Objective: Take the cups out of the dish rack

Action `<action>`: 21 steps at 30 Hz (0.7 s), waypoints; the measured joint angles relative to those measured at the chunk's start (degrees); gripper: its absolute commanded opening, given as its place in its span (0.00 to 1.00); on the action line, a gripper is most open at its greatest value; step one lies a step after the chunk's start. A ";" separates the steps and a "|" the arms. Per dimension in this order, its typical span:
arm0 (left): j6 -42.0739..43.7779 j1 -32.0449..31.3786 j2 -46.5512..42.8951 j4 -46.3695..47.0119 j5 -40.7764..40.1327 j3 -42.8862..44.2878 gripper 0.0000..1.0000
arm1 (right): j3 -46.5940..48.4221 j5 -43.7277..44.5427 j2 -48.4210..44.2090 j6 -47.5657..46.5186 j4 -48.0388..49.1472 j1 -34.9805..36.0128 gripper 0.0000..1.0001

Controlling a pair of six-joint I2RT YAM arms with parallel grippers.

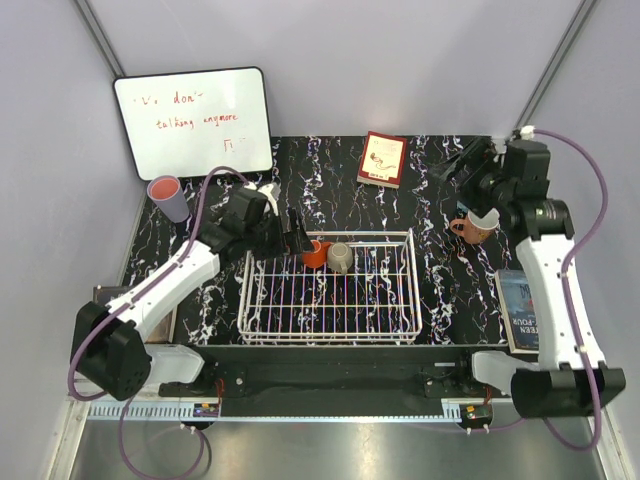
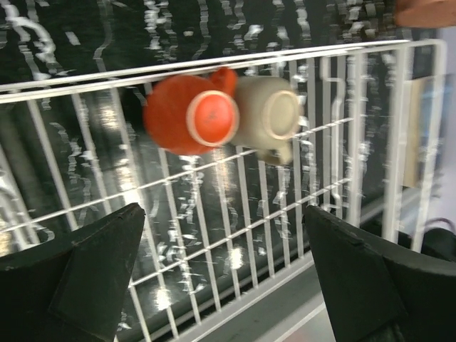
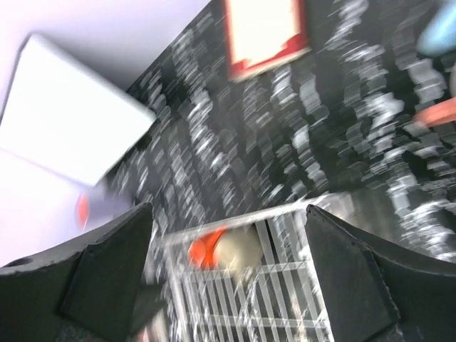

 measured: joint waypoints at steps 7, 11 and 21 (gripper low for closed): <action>2.99 -0.96 4.42 -3.30 -7.23 1.90 0.99 | -7.15 -4.02 -10.51 0.35 1.70 14.43 0.91; 3.69 -3.30 8.02 -4.13 -10.58 5.31 0.99 | -12.55 -5.03 -15.63 0.39 1.75 20.83 0.91; 3.78 -6.71 17.31 -4.24 -14.23 12.70 0.99 | -20.13 -4.96 -20.37 0.33 0.79 23.37 0.91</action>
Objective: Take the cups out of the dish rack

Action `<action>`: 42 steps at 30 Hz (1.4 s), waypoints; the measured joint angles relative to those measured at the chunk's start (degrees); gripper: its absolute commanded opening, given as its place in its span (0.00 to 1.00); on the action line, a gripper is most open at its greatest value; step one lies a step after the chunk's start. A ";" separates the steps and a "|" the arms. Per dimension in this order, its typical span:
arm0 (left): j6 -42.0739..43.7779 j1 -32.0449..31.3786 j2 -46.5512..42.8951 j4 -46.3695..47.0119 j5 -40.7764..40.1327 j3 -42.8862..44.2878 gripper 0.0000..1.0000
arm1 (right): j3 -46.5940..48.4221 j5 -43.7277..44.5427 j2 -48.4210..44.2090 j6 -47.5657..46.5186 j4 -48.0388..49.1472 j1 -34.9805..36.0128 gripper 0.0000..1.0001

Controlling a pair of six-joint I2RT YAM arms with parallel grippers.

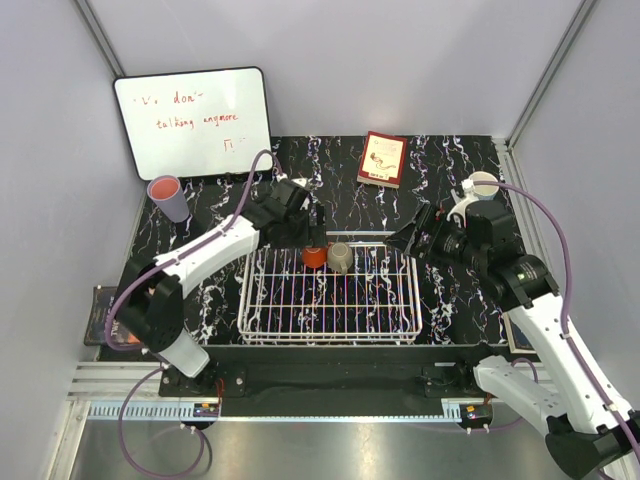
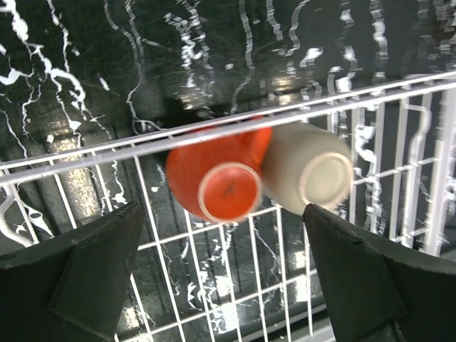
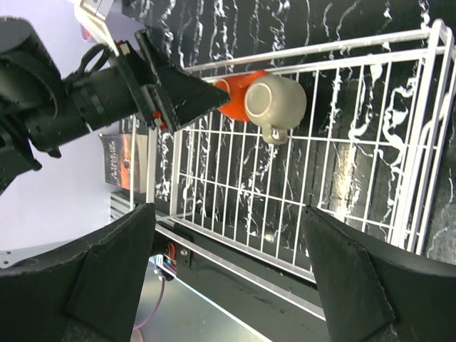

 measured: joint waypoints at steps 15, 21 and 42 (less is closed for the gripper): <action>-0.68 -0.31 8.68 -0.37 -1.75 2.10 0.89 | -0.28 -0.48 4.66 -3.30 -0.35 0.04 0.92; -1.42 -0.63 10.29 -0.33 -1.77 2.58 0.52 | -0.31 -0.50 4.68 -4.04 -0.33 0.04 0.92; -4.35 1.09 -11.98 6.08 10.80 0.79 0.00 | 0.22 -6.49 6.21 -4.15 4.11 0.20 0.88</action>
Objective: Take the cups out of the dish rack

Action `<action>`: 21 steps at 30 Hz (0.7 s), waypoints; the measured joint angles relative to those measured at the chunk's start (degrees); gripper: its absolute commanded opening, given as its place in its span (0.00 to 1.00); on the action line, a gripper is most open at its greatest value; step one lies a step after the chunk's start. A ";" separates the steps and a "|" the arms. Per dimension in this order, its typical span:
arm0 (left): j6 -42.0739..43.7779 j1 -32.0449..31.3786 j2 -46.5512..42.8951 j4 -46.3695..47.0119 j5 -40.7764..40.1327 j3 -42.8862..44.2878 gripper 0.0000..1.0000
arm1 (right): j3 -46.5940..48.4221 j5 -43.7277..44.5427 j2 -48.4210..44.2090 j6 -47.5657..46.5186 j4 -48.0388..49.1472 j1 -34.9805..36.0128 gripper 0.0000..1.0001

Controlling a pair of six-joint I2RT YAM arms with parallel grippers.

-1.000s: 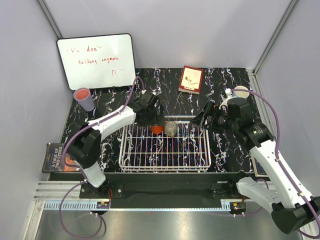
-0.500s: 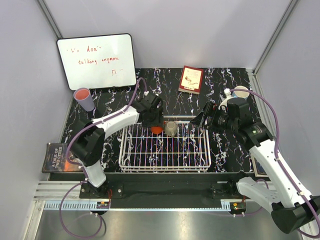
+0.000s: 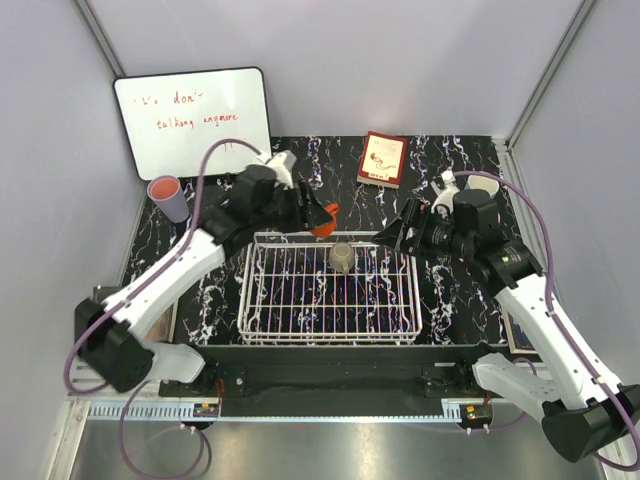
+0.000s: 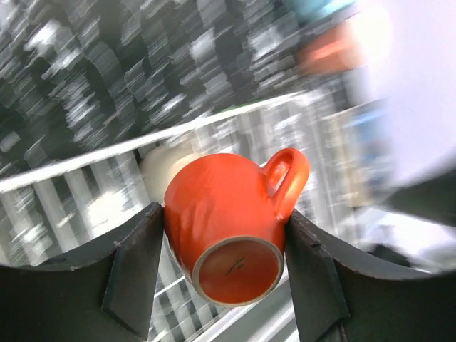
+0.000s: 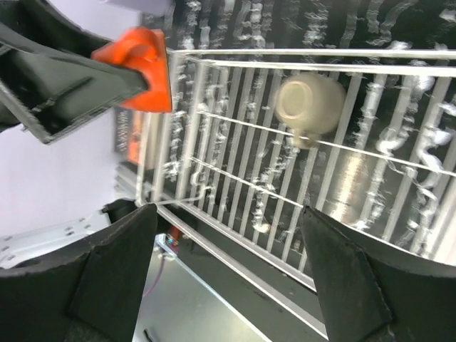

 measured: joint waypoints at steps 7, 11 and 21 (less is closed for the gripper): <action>-15.06 5.70 -8.59 29.75 17.73 -17.11 0.00 | 0.66 -6.88 0.20 2.60 8.09 3.23 0.88; -23.78 5.77 -7.45 42.45 24.11 -23.06 0.00 | 1.40 -9.05 0.02 3.87 12.57 4.39 0.87; -41.22 5.75 -5.33 72.81 31.10 -25.62 0.00 | 1.38 -12.37 0.07 7.82 21.35 5.62 0.78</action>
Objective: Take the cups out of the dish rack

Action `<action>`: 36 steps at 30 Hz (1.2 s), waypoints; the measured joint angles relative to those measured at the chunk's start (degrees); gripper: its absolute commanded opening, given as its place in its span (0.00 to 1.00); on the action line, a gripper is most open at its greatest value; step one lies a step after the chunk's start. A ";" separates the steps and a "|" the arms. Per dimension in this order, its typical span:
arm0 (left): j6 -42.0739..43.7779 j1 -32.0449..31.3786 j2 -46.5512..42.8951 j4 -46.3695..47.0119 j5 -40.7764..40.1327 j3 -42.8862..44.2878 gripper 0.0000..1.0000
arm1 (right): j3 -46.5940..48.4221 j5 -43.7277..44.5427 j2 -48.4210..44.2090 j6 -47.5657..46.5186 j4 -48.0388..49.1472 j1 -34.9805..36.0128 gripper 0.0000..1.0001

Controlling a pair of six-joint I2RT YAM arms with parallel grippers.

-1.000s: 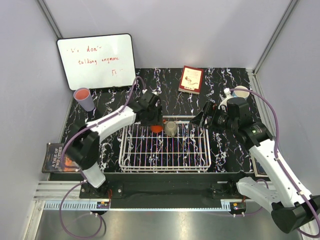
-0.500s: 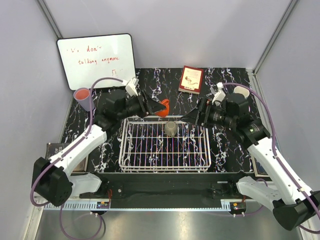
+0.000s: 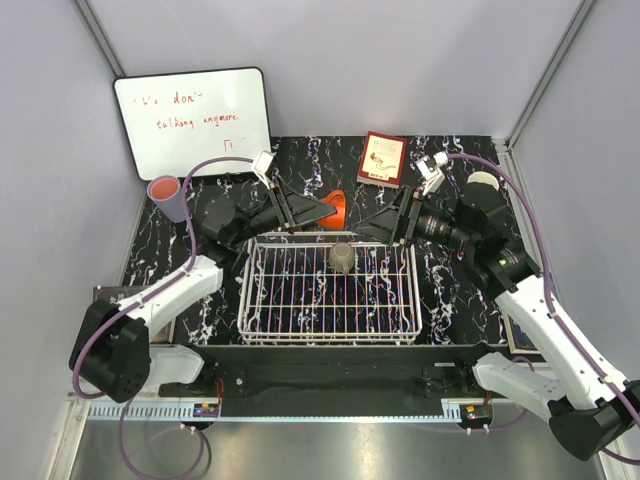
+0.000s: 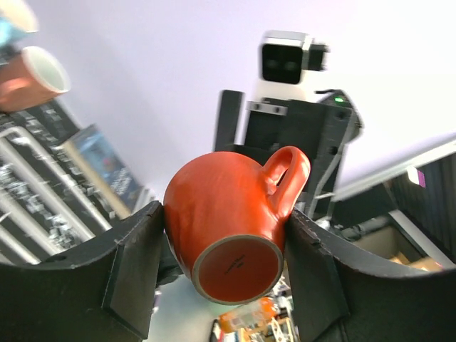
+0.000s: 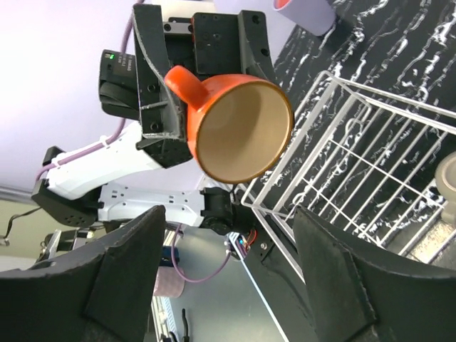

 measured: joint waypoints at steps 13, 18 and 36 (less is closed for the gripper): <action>-5.01 -2.58 1.33 7.52 1.68 0.00 0.00 | 0.17 -1.66 3.43 0.46 5.20 2.27 0.73; -5.05 -3.02 1.84 7.48 1.68 0.00 0.00 | 0.85 -1.73 3.85 0.39 6.47 2.73 0.70; -6.51 -5.75 6.40 10.60 1.79 1.75 0.00 | 0.98 -4.24 6.12 2.60 11.50 4.68 0.00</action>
